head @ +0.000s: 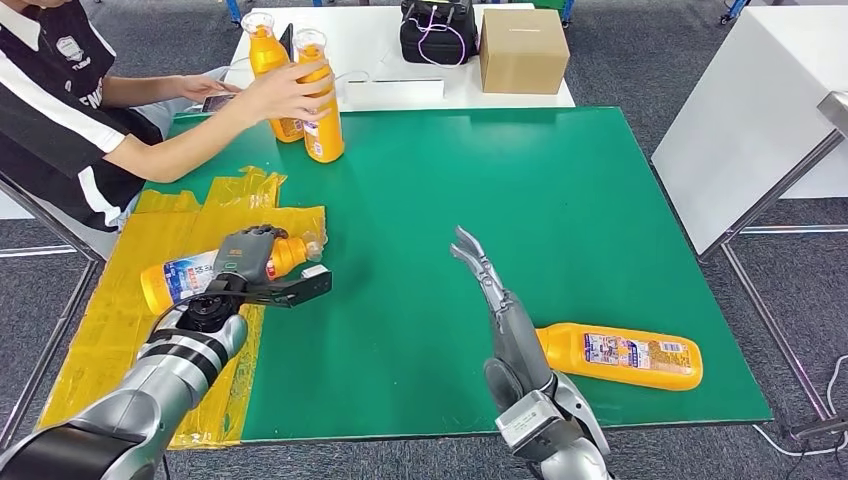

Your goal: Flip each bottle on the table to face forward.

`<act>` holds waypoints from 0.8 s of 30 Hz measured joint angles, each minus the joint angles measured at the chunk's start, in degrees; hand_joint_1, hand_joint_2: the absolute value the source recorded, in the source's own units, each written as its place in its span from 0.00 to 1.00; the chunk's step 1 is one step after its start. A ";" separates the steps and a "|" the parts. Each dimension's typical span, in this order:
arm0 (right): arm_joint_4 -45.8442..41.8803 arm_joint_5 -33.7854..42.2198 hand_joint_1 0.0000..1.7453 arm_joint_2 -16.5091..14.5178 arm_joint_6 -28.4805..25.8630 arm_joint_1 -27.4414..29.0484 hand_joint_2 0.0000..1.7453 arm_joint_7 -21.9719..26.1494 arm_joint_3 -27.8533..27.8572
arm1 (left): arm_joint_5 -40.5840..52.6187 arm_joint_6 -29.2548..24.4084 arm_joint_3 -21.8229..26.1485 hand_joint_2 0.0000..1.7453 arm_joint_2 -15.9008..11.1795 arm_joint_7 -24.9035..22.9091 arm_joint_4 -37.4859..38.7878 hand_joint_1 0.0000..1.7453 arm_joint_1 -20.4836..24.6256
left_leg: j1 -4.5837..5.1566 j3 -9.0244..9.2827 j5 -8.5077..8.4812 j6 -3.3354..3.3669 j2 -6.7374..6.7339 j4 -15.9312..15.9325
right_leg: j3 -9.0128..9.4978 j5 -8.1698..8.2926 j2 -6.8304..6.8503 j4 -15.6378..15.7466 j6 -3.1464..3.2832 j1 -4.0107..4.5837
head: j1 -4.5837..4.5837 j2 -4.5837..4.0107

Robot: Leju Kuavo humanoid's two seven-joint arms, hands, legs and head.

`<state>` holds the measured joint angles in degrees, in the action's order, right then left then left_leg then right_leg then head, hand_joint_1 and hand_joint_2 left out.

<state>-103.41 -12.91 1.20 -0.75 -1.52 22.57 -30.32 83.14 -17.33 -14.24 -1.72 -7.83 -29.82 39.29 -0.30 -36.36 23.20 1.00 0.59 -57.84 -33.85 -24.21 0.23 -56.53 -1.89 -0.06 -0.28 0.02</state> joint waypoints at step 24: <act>3.21 0.32 0.00 0.09 0.95 2.00 0.00 -0.83 0.34 | -2.16 -15.21 1.49 1.00 0.79 3.03 -9.15 0.00 -7.43 | 0.01 0.00 0.02 0.00 0.01 0.00 | 0.00 -0.01 0.00 0.01 0.00 -0.01 | 0.00 0.00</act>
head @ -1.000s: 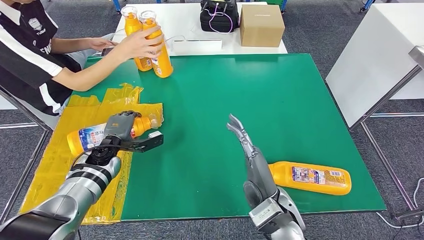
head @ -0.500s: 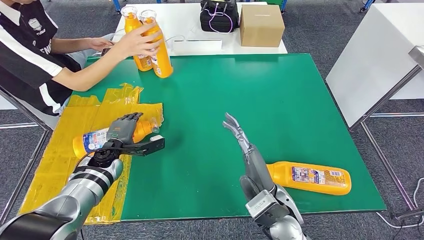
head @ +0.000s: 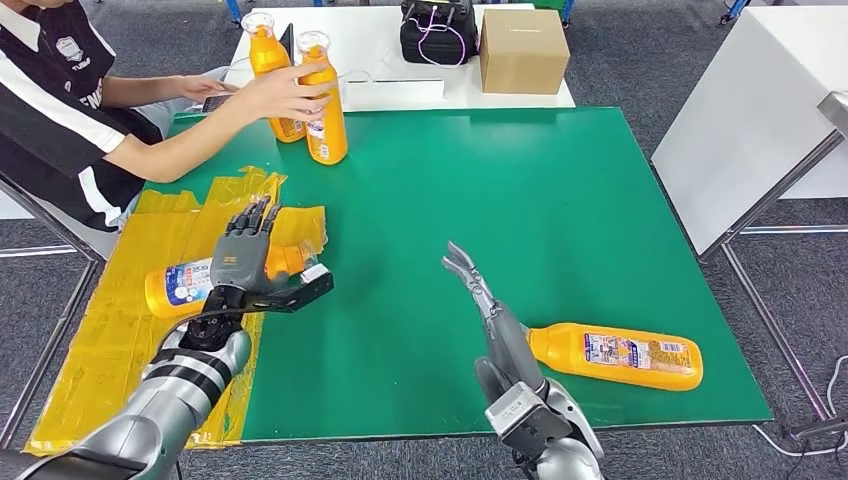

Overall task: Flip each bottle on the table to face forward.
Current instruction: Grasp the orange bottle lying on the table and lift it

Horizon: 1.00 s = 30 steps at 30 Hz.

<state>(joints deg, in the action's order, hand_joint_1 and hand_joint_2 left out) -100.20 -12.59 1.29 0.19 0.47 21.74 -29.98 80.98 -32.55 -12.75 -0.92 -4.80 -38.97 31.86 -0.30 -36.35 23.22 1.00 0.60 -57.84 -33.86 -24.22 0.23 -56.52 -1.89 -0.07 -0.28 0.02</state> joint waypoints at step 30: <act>-6.38 -38.02 0.00 8.40 -17.19 14.85 1.00 -15.21 10.01 | -71.81 31.51 -6.68 1.00 4.23 28.93 -66.30 0.00 -45.66 | 0.05 0.12 0.30 0.08 -0.02 0.01 | 0.12 -0.15 -0.07 0.08 -0.05 -0.03 | -0.02 0.00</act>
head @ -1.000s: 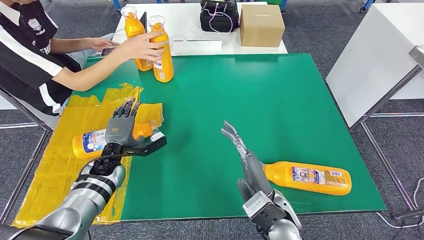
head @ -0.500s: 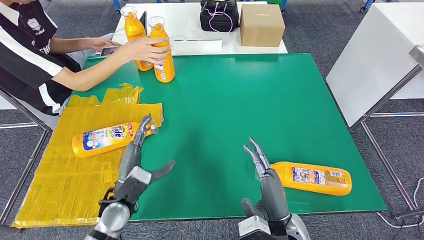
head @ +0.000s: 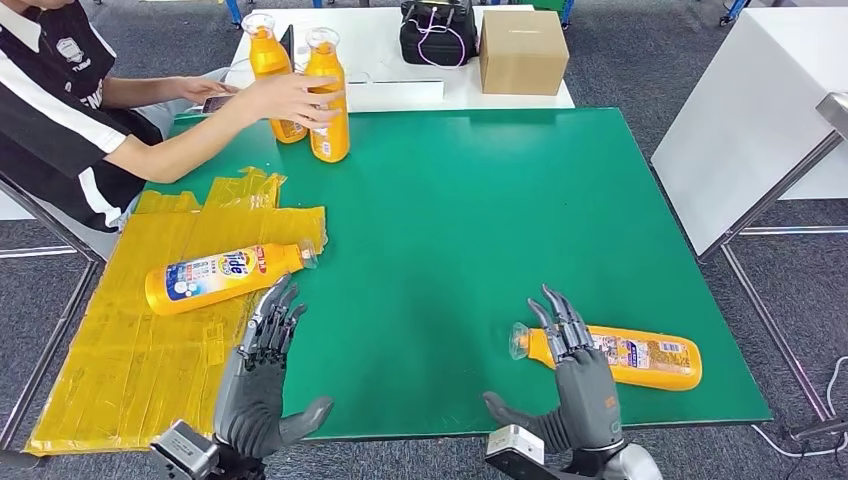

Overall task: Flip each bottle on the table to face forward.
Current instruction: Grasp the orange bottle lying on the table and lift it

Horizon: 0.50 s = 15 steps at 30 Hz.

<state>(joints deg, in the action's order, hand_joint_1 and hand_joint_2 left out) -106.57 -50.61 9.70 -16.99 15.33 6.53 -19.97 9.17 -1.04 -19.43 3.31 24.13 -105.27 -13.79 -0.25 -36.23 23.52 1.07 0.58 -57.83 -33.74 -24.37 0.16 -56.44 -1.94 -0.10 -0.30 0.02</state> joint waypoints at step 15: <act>5.94 -6.29 0.00 13.03 12.40 0.59 1.00 -5.23 12.97 | -7.03 6.21 0.43 1.00 0.33 -0.92 0.26 0.00 -0.52 | 0.11 0.02 0.03 0.08 0.00 0.00 | 0.06 0.01 0.01 0.01 -0.07 -0.12 | -0.01 0.00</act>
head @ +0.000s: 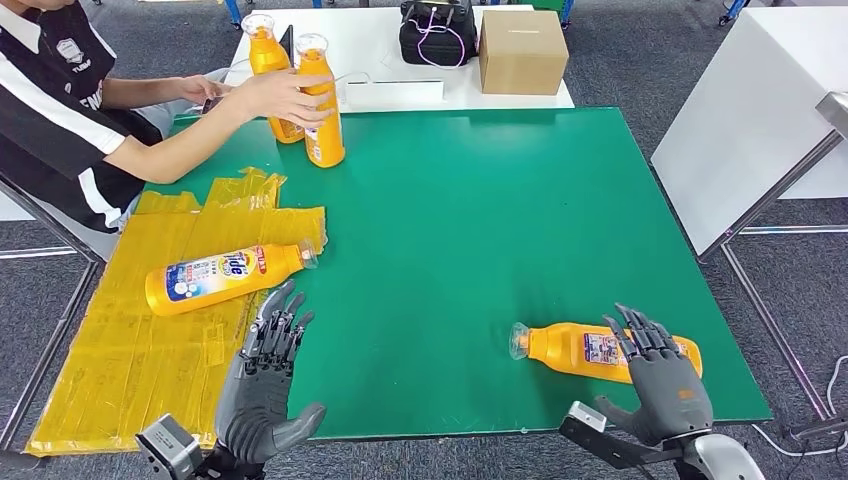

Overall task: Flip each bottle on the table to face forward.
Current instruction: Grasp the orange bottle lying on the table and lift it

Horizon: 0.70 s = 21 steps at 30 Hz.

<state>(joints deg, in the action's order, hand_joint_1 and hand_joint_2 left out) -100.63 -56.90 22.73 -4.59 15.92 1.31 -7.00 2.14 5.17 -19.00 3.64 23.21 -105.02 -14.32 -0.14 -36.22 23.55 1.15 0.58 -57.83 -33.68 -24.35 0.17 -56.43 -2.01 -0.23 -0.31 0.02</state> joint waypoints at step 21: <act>13.47 0.69 0.00 2.22 6.46 -7.20 1.00 -0.38 0.54 | -1.88 2.83 1.36 1.00 0.68 0.00 2.49 0.00 1.39 | 0.00 0.02 -0.01 0.01 0.03 0.00 | 0.02 -0.01 0.00 0.00 -0.02 0.00 | -0.01 0.00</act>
<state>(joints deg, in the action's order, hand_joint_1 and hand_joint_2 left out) -87.16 -56.21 24.95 1.87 8.72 0.92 -6.46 0.26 8.00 -17.64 4.32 23.21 -102.53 -12.93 -0.14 -36.20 23.54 1.16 0.60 -57.83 -33.66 -24.37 0.18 -56.43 -2.02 -0.22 -0.31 0.02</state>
